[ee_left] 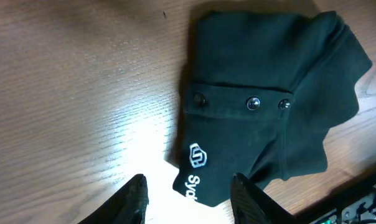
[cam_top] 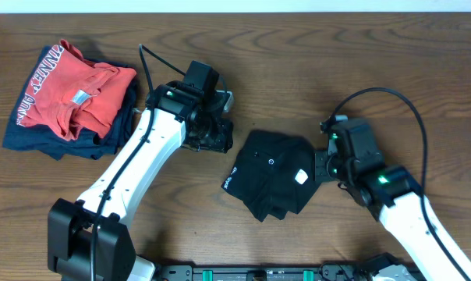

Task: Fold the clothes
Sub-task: 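Press and tuck the folded bundle's right side with the right gripper, then grasp the black bundle's left and right sides with both grippers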

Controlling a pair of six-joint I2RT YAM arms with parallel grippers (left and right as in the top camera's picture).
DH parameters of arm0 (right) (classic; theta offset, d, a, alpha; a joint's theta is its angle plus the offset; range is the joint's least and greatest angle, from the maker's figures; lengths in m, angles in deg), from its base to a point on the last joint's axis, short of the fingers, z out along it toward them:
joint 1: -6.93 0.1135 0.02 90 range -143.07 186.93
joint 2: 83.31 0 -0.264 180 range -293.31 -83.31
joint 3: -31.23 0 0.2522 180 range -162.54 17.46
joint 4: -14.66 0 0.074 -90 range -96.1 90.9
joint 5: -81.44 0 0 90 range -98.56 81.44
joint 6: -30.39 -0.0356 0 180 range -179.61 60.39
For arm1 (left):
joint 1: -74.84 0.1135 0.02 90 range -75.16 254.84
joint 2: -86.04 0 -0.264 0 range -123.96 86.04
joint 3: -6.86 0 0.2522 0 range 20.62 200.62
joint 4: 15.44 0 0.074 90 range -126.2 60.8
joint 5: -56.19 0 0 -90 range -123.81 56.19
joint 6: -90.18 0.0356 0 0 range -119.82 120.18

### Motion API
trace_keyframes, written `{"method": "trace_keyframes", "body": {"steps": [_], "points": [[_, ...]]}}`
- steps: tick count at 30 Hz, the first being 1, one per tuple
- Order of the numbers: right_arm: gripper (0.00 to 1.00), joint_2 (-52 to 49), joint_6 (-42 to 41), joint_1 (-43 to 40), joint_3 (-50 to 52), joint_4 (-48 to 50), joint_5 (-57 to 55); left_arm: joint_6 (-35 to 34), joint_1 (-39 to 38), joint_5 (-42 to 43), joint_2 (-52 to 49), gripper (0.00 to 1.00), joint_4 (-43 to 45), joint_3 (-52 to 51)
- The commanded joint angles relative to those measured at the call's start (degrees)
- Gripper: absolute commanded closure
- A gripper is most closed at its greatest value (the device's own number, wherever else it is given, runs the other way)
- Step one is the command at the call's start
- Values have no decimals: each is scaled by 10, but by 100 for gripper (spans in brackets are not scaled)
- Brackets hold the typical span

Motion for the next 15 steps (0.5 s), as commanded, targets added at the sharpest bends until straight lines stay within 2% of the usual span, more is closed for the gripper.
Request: {"method": "trace_keyframes", "body": {"steps": [1,5,12,15], "points": [[80,17,61,-5,-12,35,78,6,2,32,-5,64,-2,-2],[85,-19,56,-5,-5,73,117,6,1,66,-5,90,-1,-3],[95,-188,70,0,1,68,185,6,-22,67,-6,90,28,-38],[99,-259,66,7,1,44,179,6,-24,67,-6,78,36,-56]]}}
